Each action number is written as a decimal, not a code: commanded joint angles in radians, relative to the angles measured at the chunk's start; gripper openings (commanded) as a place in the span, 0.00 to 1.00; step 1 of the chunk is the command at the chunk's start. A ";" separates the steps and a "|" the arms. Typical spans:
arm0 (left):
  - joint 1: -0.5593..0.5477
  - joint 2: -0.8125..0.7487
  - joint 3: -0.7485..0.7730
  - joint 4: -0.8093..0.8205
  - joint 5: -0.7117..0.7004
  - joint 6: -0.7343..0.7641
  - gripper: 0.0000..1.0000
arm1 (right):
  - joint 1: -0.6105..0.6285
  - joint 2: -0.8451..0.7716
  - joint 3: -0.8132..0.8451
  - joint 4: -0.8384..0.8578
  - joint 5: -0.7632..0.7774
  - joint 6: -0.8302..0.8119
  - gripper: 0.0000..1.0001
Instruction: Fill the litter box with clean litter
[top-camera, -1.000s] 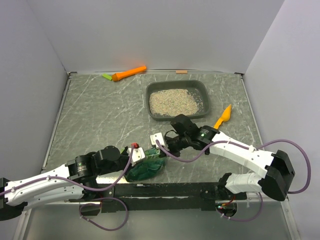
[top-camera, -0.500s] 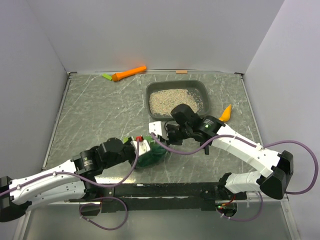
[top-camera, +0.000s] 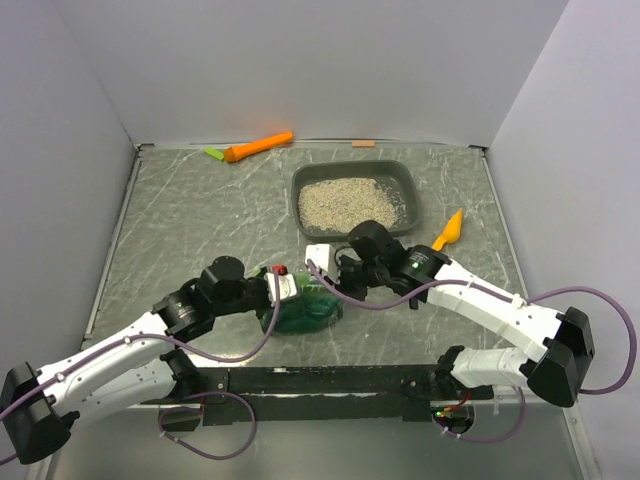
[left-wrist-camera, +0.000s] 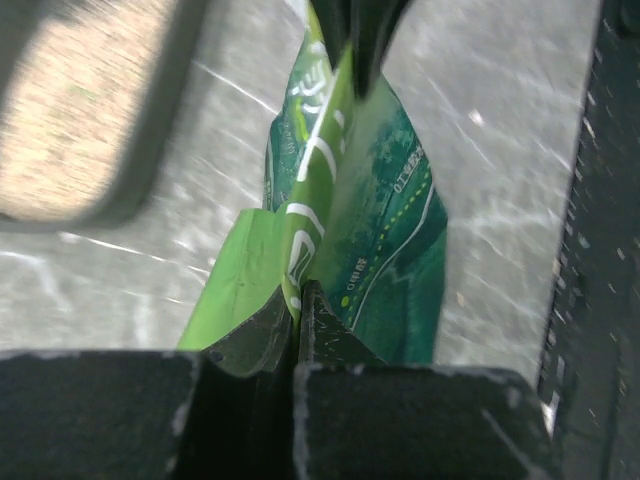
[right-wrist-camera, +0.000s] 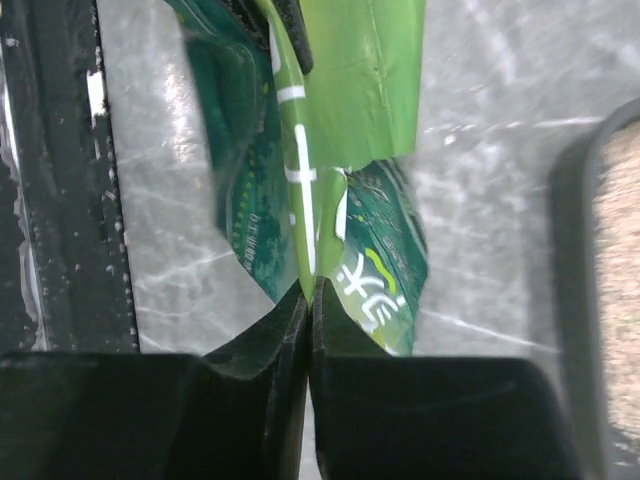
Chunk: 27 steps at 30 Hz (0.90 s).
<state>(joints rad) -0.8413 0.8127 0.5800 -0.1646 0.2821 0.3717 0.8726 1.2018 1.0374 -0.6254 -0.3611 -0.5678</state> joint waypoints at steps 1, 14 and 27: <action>0.031 -0.021 -0.045 0.089 -0.072 0.024 0.01 | -0.018 -0.076 -0.052 0.029 0.004 0.112 0.20; 0.033 -0.066 -0.066 0.073 -0.044 0.026 0.01 | -0.092 -0.271 -0.105 0.281 0.741 0.546 1.00; 0.031 -0.099 -0.068 0.085 -0.026 0.026 0.01 | -0.279 0.013 -0.097 -0.059 0.823 0.881 0.91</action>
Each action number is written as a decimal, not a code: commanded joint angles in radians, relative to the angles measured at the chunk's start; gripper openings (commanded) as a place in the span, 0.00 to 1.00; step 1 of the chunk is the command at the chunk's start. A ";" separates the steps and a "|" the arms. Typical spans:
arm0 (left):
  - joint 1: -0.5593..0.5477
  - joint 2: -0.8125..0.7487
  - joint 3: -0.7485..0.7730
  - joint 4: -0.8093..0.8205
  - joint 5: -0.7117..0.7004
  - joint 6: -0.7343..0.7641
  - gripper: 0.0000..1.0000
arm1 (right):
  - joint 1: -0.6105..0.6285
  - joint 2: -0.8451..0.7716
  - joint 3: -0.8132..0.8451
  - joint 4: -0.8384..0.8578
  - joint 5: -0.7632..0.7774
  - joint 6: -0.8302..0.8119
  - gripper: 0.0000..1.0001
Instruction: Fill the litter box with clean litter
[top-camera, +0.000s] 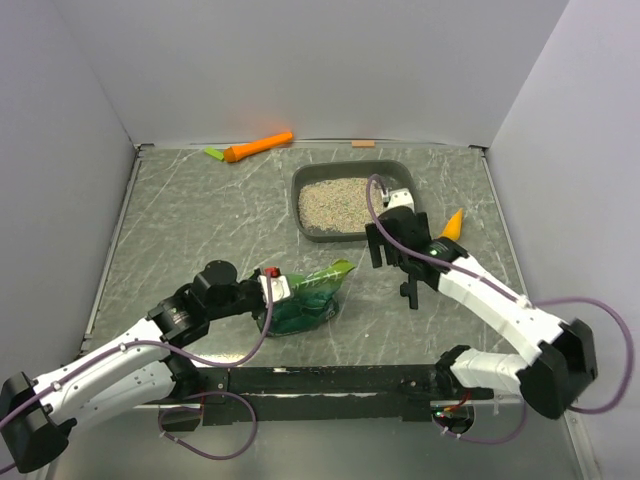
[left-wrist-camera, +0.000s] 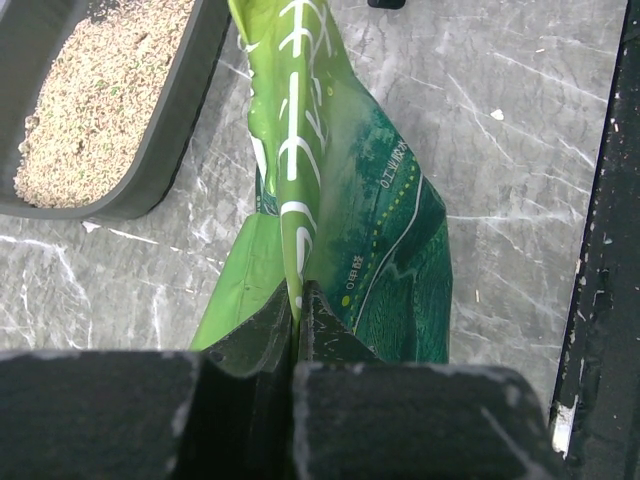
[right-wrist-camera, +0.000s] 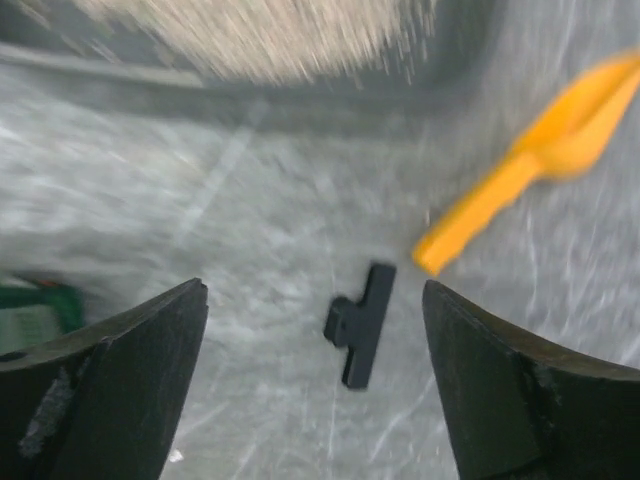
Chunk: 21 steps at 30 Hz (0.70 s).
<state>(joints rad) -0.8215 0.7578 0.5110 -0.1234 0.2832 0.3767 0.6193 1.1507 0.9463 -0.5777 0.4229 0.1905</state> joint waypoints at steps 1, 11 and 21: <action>0.012 -0.049 0.001 0.042 -0.029 0.024 0.01 | -0.027 0.108 0.006 -0.122 0.053 0.133 0.89; 0.012 -0.045 0.009 0.050 -0.012 0.022 0.01 | -0.041 0.325 0.025 -0.208 0.068 0.227 0.80; 0.012 -0.055 0.003 0.057 -0.006 0.019 0.01 | -0.052 0.409 -0.006 -0.197 0.074 0.262 0.68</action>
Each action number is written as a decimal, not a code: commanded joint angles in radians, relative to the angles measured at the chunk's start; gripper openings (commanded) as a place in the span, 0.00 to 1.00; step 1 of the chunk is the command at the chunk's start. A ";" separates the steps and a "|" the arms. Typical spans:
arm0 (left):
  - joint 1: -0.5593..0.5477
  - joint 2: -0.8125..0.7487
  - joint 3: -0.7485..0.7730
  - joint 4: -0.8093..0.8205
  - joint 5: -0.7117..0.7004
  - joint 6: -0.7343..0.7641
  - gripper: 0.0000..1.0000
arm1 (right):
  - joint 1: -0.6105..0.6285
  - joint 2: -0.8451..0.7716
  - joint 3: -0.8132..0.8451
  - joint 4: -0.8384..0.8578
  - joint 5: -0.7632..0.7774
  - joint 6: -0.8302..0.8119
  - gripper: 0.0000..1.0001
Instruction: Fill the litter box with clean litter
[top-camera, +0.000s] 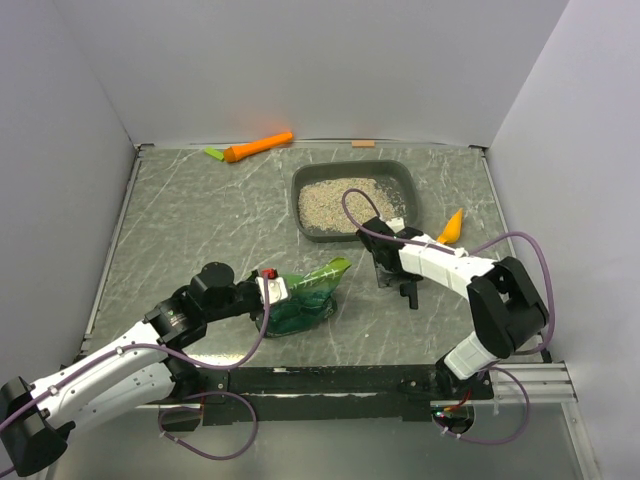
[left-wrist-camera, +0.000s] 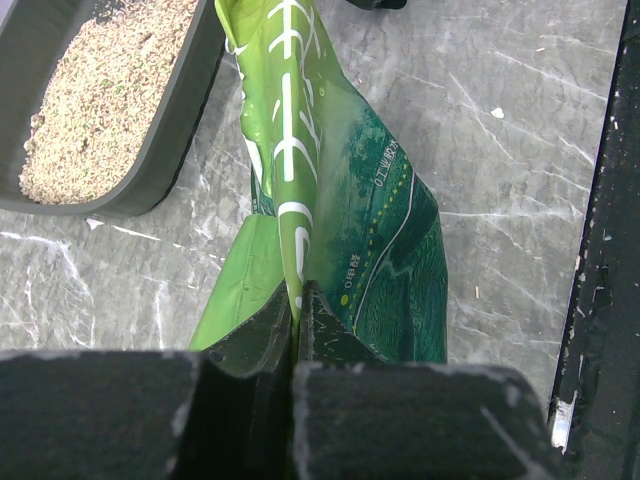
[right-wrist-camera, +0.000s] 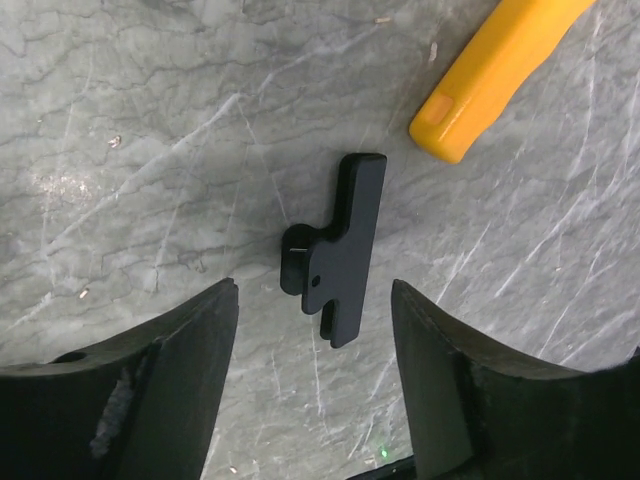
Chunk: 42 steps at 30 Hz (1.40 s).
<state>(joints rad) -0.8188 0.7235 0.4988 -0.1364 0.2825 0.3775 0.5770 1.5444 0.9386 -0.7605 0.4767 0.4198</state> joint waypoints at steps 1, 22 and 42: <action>0.009 -0.016 0.017 0.069 -0.003 0.018 0.01 | -0.012 0.019 0.002 -0.013 0.026 0.039 0.67; 0.009 -0.009 0.021 0.064 0.003 0.015 0.01 | -0.034 0.115 0.023 -0.045 0.036 0.068 0.37; 0.009 -0.021 0.049 0.023 -0.013 0.024 0.27 | -0.022 0.022 0.051 -0.072 0.017 0.065 0.00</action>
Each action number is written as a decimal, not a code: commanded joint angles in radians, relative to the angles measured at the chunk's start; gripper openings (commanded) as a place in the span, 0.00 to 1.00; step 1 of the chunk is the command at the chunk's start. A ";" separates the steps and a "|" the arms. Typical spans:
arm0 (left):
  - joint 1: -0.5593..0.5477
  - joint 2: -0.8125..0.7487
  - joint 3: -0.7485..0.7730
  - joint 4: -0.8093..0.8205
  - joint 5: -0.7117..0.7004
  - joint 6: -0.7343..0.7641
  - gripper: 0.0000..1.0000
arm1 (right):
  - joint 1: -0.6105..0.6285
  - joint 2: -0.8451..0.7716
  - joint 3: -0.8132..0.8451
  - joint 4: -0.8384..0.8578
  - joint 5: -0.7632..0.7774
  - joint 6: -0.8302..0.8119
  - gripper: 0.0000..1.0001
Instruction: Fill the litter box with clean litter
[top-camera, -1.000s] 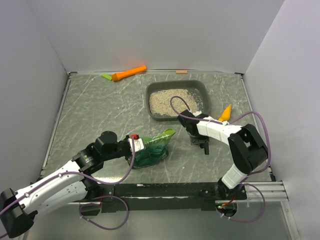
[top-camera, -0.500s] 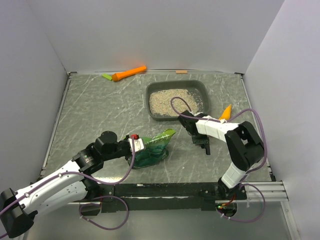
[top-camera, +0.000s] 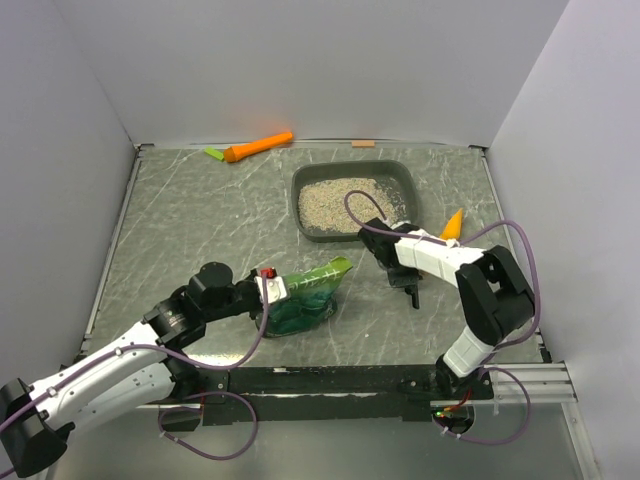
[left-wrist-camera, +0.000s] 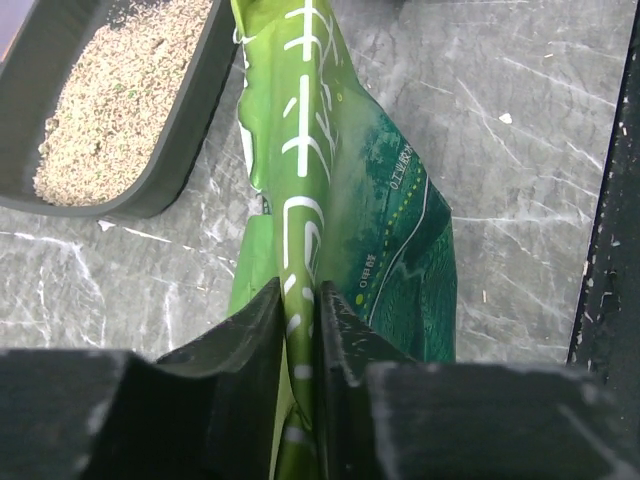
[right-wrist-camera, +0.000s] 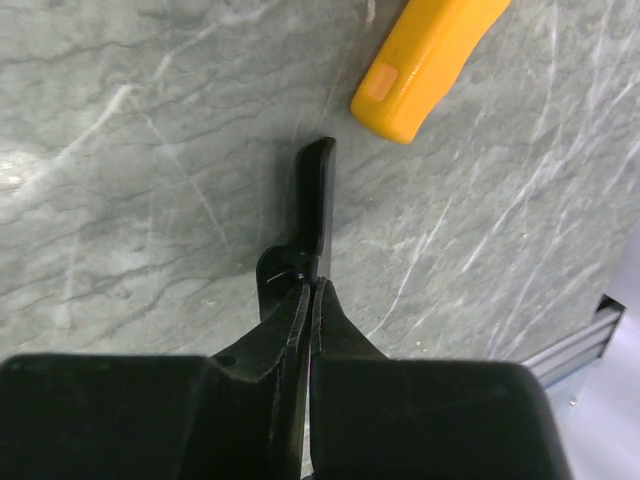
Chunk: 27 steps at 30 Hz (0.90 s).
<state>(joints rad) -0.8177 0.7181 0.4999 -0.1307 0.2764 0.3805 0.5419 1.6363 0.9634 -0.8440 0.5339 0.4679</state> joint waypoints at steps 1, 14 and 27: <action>0.008 -0.014 0.055 -0.001 -0.005 0.021 0.28 | 0.016 -0.084 0.037 0.007 -0.038 0.015 0.00; 0.008 0.000 0.314 -0.210 -0.046 0.012 0.50 | 0.029 -0.308 0.181 -0.047 -0.069 -0.073 0.00; 0.008 0.089 0.618 -0.234 0.056 -0.452 0.51 | 0.105 -0.769 0.284 0.233 -0.884 -0.310 0.00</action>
<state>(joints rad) -0.8127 0.7803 1.0435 -0.3855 0.2539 0.1719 0.6323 0.9535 1.2026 -0.7418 0.0582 0.2302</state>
